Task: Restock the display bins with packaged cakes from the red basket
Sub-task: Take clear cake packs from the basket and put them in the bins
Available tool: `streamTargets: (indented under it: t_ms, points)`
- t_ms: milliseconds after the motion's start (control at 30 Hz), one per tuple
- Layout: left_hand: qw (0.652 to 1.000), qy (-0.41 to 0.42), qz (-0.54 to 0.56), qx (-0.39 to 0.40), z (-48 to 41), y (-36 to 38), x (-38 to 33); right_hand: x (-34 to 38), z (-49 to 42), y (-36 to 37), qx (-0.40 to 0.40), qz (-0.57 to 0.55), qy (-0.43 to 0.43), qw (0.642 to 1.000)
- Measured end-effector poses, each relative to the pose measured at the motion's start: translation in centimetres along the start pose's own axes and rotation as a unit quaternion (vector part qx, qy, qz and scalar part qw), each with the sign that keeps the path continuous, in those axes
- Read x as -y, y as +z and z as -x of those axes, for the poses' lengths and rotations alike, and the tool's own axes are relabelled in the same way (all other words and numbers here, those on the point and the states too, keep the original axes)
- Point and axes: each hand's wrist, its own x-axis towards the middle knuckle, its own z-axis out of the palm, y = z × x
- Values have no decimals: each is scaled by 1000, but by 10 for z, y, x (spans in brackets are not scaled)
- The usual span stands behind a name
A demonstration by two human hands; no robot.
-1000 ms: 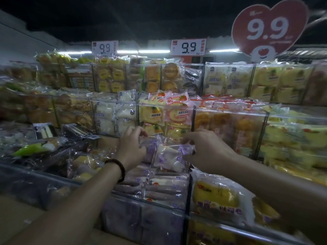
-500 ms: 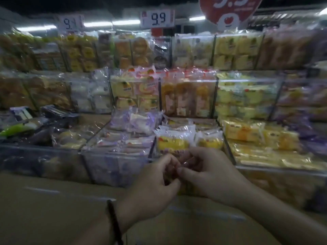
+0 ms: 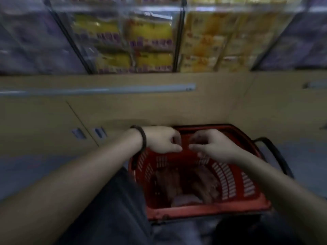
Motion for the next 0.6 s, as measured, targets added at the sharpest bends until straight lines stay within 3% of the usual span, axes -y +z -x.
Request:
streamTargets:
  t_ms: [133, 300, 400, 500, 600]
  points:
    - [996, -11, -49, 78, -39, 23, 14, -58, -24, 20, 11, 7, 71, 997]
    - [990, -11, -92, 104, -68, 41, 9, -132, -57, 50, 110, 101, 195, 969]
    - [991, -13, -67, 119, -77, 38, 10, -156, -64, 73, 156, 135, 199, 958]
    - [983, -40, -108, 141, -83, 39, 24, -165, -69, 100, 179, 163, 207, 948]
    - [974, -64, -135, 173, -86, 38, 31, -185, -70, 132, 137, 159, 224, 952]
